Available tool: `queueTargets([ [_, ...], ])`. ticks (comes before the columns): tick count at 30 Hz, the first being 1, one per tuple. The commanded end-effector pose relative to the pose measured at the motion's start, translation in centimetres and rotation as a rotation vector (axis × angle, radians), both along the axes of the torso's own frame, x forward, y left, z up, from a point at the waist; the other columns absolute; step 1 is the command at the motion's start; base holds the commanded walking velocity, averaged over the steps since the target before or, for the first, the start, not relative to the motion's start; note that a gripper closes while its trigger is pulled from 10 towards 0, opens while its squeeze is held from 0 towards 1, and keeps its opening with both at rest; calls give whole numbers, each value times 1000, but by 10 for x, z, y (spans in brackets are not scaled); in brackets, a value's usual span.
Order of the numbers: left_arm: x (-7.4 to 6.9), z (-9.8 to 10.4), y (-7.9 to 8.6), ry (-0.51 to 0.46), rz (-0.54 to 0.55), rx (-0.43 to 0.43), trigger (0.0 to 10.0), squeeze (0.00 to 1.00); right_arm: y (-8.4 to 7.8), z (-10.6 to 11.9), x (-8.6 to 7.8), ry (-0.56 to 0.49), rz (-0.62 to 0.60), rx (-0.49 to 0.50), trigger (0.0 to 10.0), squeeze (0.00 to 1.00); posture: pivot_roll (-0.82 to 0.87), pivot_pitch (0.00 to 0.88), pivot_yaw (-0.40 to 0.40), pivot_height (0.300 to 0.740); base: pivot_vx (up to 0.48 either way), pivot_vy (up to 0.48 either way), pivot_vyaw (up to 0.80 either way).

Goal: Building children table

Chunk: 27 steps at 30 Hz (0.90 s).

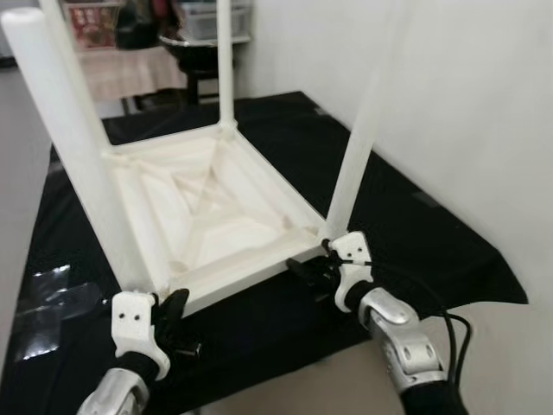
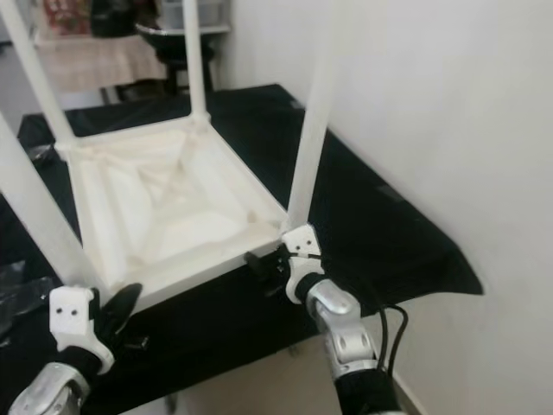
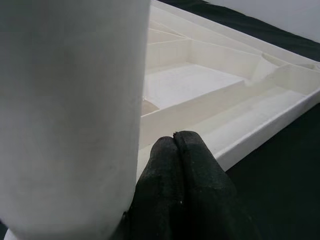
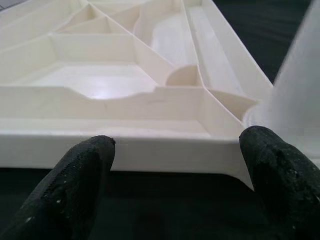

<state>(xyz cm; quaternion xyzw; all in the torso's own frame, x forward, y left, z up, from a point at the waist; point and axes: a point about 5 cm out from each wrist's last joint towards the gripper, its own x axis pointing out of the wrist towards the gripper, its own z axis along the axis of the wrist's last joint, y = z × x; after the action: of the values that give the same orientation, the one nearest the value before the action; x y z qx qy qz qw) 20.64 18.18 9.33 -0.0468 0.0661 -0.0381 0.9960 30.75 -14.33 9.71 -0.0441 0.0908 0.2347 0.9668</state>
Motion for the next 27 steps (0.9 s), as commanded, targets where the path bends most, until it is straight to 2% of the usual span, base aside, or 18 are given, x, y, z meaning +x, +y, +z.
queueTargets([
  [1,-1,-5,17,32,75,53,10000,0,-3,0,1,3,0,3,10000,0,59,37,-19,740,0,0,0],
  [11,-1,-4,43,36,230,130,10000,0,-13,6,7,-6,16,-4,10000,0,63,37,-23,740,0,0,0],
  [15,-7,-10,61,86,349,181,10000,0,-19,9,10,-10,23,-11,10000,0,65,39,-27,740,0,0,0],
  [20,-13,-15,76,133,440,209,10000,0,-19,10,9,-7,50,-11,10000,0,68,38,-30,740,0,0,0],
  [23,-17,-18,88,161,514,235,10000,0,-17,9,6,2,107,-3,10000,0,70,37,-31,740,0,0,0],
  [27,-19,-19,93,173,551,255,10000,0,-13,10,1,11,189,12,10000,0,71,36,-31,740,0,0,0],
])
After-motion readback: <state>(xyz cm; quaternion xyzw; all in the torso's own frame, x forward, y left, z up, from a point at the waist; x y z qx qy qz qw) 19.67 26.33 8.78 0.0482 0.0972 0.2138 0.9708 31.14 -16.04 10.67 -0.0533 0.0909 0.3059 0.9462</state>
